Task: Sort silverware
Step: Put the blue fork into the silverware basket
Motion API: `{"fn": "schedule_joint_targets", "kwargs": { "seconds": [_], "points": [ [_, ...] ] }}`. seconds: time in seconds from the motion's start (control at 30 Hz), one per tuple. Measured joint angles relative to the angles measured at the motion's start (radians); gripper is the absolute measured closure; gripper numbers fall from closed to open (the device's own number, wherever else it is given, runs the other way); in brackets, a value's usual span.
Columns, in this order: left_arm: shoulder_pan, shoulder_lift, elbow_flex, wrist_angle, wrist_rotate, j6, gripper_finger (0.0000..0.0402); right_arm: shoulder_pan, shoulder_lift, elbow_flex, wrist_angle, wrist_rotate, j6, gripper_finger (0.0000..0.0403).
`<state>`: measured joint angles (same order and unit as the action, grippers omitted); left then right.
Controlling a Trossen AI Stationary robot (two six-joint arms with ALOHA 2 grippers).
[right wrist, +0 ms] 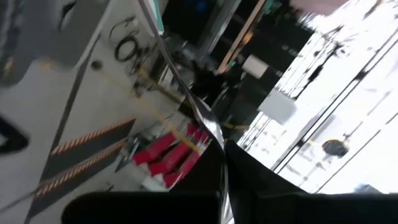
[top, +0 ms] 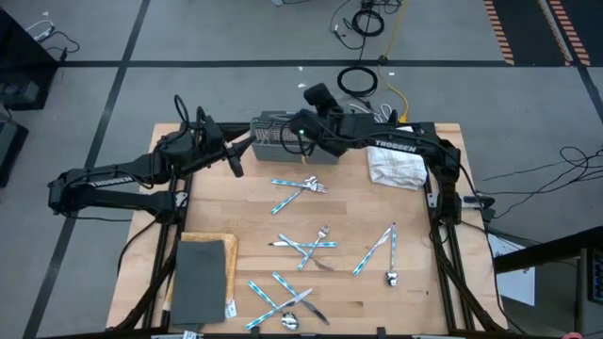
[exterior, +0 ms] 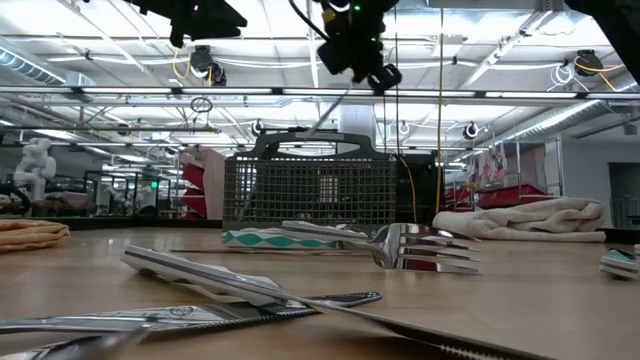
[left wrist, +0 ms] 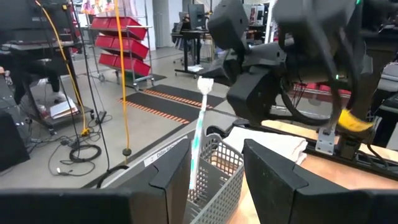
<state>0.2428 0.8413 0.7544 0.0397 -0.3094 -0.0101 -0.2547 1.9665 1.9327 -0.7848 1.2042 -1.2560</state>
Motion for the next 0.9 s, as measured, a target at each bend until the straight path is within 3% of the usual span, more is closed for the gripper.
{"fn": "schedule_joint_targets", "kwargs": {
  "seconds": [0.23,0.53,0.9],
  "points": [
    [0.000,0.000,0.000,-0.003,-0.002,-0.002,0.0251,-0.013,0.075,0.001,0.205,-0.062,-0.260,0.0403],
    [-0.001,-0.001,0.000,-0.006,-0.007,-0.001,0.0251,-0.013,0.185,0.000,0.291,-0.049,-0.276,0.0403],
    [-0.001,-0.001,0.000,-0.006,-0.009,-0.001,0.0251,-0.017,0.192,0.000,0.317,-0.054,-0.298,0.0391]
  ]
}}
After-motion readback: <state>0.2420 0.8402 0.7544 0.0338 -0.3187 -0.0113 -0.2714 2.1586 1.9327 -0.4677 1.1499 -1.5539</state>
